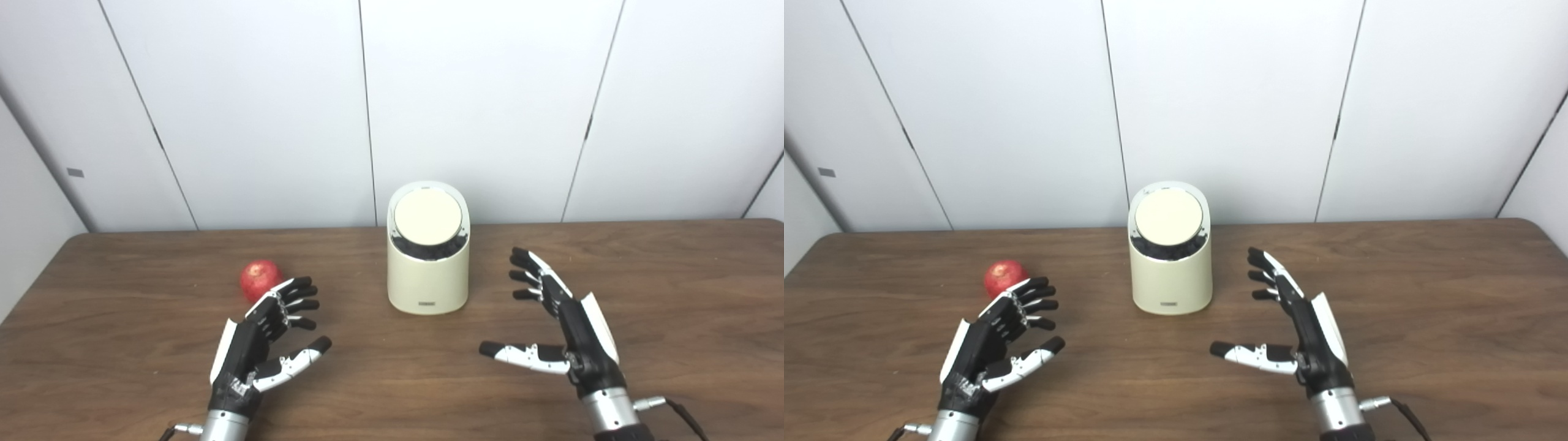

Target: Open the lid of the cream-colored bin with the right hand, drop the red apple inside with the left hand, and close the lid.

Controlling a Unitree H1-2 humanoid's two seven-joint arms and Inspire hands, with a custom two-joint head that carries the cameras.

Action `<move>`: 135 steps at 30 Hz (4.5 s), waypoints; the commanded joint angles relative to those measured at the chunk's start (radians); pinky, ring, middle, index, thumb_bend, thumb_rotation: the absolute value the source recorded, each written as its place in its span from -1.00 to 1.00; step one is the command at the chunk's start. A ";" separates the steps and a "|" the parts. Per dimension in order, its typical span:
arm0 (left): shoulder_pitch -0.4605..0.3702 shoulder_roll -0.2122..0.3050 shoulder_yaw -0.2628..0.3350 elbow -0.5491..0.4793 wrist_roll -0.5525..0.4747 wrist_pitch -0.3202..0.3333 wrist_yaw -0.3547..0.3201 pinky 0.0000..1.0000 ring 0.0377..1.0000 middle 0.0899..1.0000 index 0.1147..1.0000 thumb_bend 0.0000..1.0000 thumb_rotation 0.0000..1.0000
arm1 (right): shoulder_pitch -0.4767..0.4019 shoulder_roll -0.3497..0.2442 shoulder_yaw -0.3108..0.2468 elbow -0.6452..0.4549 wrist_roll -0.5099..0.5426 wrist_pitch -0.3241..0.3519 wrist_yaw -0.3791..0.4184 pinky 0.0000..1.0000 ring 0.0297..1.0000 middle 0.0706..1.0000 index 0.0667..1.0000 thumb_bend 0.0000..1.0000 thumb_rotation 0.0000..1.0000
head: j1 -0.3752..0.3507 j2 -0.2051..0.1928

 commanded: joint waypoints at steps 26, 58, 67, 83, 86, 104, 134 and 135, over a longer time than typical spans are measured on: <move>-0.007 -0.008 -0.008 0.070 0.006 -0.061 0.001 0.21 0.43 0.50 0.56 0.25 -1.00 | -0.473 -0.067 0.065 0.027 -0.130 0.458 0.098 0.48 0.81 0.93 1.00 0.78 -0.17 | 0.005 0.001; -0.007 -0.026 -0.013 0.049 0.021 -0.063 0.011 0.18 0.42 0.51 0.57 0.23 -1.00 | -0.608 -0.079 0.246 0.215 -0.341 0.551 0.113 0.48 0.82 0.95 0.96 0.87 -0.25 | 0.035 0.028; -0.002 -0.029 -0.014 0.030 0.016 -0.054 0.010 0.17 0.42 0.51 0.57 0.22 -1.00 | -0.601 -0.106 0.300 0.226 -0.422 0.551 0.122 0.62 0.83 0.95 0.96 0.90 -0.36 | 0.044 0.043; 0.002 -0.033 -0.011 0.017 0.022 -0.042 0.015 0.16 0.41 0.50 0.56 0.23 -1.00 | -0.579 -0.100 0.246 0.140 -0.494 0.552 0.194 0.50 0.76 0.87 0.88 0.71 -0.28 | 0.042 0.052; 0.000 -0.036 -0.010 0.021 0.021 -0.044 0.016 0.16 0.41 0.50 0.56 0.23 -1.00 | -0.559 -0.101 0.181 0.081 -0.415 0.528 0.178 0.36 0.70 0.85 0.87 0.61 -0.17 | 0.050 0.044; -0.003 -0.034 -0.006 0.029 0.023 -0.051 0.017 0.16 0.40 0.49 0.55 0.23 -1.00 | -0.173 -0.152 0.001 -0.073 -0.082 0.271 0.076 0.37 0.60 0.72 0.82 0.60 -0.27 | 0.044 0.039; -0.128 -0.044 0.173 -0.087 0.519 0.078 0.435 0.95 0.99 1.00 0.99 0.48 -0.61 | 0.054 -0.166 0.007 -0.102 0.036 0.120 0.079 0.50 0.70 0.81 0.86 0.51 -0.60 | 0.224 0.031; -0.138 -0.035 0.172 -0.081 0.528 0.089 0.440 0.97 1.00 1.00 0.98 0.51 -0.61 | 0.053 -0.168 0.006 -0.100 0.037 0.119 0.079 0.51 0.70 0.81 0.86 0.50 -0.61 | 0.221 0.031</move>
